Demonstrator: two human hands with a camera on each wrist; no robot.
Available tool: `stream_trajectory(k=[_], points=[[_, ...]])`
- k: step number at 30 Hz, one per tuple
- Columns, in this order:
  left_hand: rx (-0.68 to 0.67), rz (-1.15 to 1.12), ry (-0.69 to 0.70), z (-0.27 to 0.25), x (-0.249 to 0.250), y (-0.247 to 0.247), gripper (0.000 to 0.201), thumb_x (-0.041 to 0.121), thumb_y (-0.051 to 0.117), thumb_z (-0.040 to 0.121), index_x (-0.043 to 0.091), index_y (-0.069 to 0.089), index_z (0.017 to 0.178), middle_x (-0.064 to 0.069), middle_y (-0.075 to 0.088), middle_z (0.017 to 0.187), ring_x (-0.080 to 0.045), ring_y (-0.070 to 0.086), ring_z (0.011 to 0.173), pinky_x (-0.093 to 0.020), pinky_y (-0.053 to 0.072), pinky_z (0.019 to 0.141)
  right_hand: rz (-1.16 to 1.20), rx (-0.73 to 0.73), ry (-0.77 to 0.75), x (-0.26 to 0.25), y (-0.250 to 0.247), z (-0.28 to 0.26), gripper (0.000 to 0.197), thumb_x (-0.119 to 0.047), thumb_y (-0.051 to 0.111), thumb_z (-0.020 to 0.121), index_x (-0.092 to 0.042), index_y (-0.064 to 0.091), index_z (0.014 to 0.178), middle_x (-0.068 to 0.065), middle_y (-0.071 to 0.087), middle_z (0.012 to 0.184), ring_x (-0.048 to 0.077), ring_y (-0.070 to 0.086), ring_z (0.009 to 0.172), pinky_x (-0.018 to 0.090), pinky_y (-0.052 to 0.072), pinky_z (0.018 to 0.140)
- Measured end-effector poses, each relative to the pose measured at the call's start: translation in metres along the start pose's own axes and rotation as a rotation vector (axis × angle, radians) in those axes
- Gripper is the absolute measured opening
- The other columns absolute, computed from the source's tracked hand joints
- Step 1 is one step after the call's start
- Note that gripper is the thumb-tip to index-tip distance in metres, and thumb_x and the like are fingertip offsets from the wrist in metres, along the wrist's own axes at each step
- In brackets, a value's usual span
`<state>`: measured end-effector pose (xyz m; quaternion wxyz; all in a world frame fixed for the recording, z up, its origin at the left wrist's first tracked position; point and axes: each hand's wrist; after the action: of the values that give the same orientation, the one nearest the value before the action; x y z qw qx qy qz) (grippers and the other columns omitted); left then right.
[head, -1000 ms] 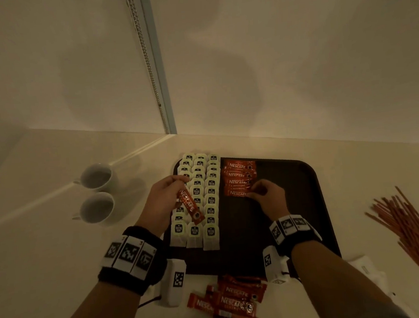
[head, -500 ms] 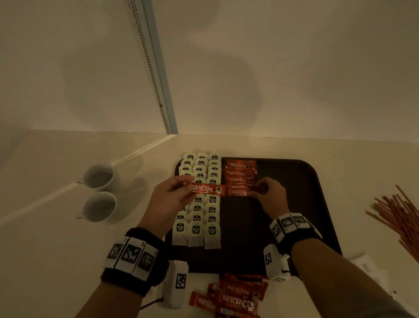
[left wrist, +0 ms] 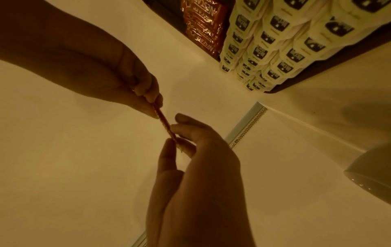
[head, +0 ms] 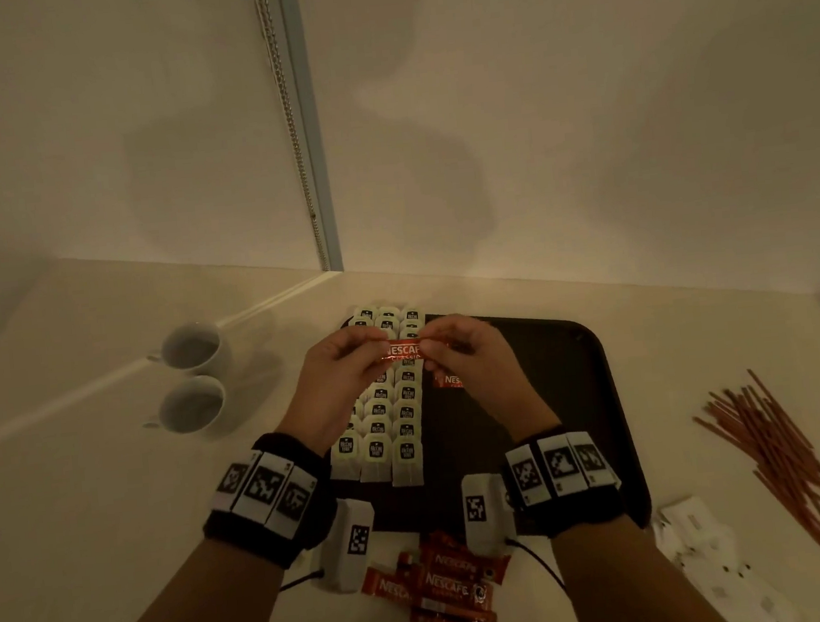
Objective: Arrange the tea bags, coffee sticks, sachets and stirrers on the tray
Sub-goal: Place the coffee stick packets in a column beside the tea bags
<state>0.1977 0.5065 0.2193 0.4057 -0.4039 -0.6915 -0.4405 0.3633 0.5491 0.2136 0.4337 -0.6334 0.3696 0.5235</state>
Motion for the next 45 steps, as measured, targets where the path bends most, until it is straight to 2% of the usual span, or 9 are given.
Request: stream_trajectory(k=[7,12,18,22,26,31,36,40,45], points=[[-0.015,0.033,0.031,-0.009,0.005,0.000,0.012,-0.001,0.064,0.083,0.008,0.069,0.089,-0.011,0.071,0.085,-0.014,0.070,0.070,-0.016,0.056,0.066,-0.004,0.054,-0.073,-0.018,0.004,-0.011,0.018,-0.003,0.059,0.088,-0.001,0.062,0.106,0.006,0.063,0.088,-0.004,0.061,0.062,0.011,0.049,0.060],[-0.028,0.088,0.088,-0.011,0.005,0.002,0.014,0.004,0.071,0.076,0.012,0.072,0.088,-0.008,0.074,0.084,-0.016,0.070,0.077,-0.018,0.055,0.069,-0.102,0.113,-0.079,-0.024,0.000,-0.011,0.008,-0.009,0.062,0.087,-0.010,0.065,0.095,0.003,0.066,0.082,0.002,0.063,0.064,0.036,0.057,0.067],[-0.038,0.106,0.056,-0.012,0.008,0.002,0.015,-0.002,0.067,0.081,0.005,0.070,0.093,-0.007,0.073,0.083,-0.014,0.071,0.073,-0.015,0.054,0.066,-0.158,0.066,-0.079,-0.022,-0.010,-0.010,0.012,-0.010,0.066,0.084,-0.022,0.066,0.086,0.001,0.066,0.087,0.007,0.063,0.076,0.016,0.053,0.070],[-0.075,0.249,-0.032,-0.022,0.003,-0.019,0.018,0.014,0.063,0.088,0.015,0.067,0.106,-0.006,0.071,0.102,-0.021,0.071,0.088,-0.023,0.056,0.075,-0.275,0.107,-0.026,0.002,-0.032,-0.007,0.017,-0.013,0.068,0.082,-0.029,0.062,0.081,-0.003,0.067,0.090,0.010,0.064,0.085,0.021,0.052,0.078],[-0.055,0.470,-0.104,-0.038,-0.005,-0.064,0.016,0.021,0.053,0.095,0.019,0.066,0.105,-0.003,0.071,0.100,-0.022,0.069,0.086,-0.030,0.053,0.074,-0.407,0.130,0.133,0.051,-0.059,-0.005,0.013,-0.012,0.067,0.083,-0.023,0.061,0.085,-0.004,0.065,0.097,0.010,0.060,0.093,0.028,0.050,0.088],[0.052,0.547,-0.195,-0.068,-0.021,-0.116,0.017,0.013,0.051,0.096,0.015,0.067,0.102,-0.009,0.071,0.097,-0.028,0.067,0.086,-0.040,0.050,0.081,-0.382,0.158,0.315,0.103,-0.061,-0.009,0.010,-0.012,0.068,0.082,-0.016,0.064,0.091,-0.007,0.063,0.097,0.003,0.057,0.091,0.028,0.046,0.090],[0.150,0.511,-0.284,-0.098,-0.033,-0.144,0.020,0.010,0.047,0.097,0.010,0.066,0.104,-0.013,0.070,0.098,-0.035,0.065,0.088,-0.042,0.049,0.081,-0.396,0.190,0.318,0.121,-0.051,0.000,0.015,-0.012,0.068,0.082,-0.012,0.062,0.096,-0.009,0.057,0.095,0.001,0.050,0.087,0.013,0.036,0.070],[0.211,0.477,-0.320,-0.113,-0.041,-0.155,0.020,0.008,0.047,0.097,0.007,0.066,0.104,-0.016,0.070,0.098,-0.037,0.064,0.087,-0.040,0.048,0.079,-0.459,0.240,0.296,0.128,-0.048,0.013,0.015,-0.014,0.069,0.081,-0.013,0.063,0.095,-0.006,0.057,0.098,0.006,0.052,0.092,0.023,0.039,0.085],[0.254,0.446,-0.371,-0.122,-0.045,-0.163,0.020,0.007,0.046,0.097,0.006,0.065,0.105,-0.017,0.069,0.098,-0.035,0.063,0.084,-0.037,0.048,0.075,-0.582,0.255,0.257,0.129,-0.049,0.021,0.017,-0.016,0.070,0.080,-0.015,0.061,0.094,-0.001,0.051,0.104,0.010,0.050,0.095,0.023,0.037,0.087]])
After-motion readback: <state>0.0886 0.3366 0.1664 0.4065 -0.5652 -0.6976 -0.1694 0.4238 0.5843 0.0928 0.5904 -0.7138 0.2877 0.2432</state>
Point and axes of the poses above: each hand's wrist, its own z-axis towards the middle knuckle, its own y-axis out of the palm, x = y × z
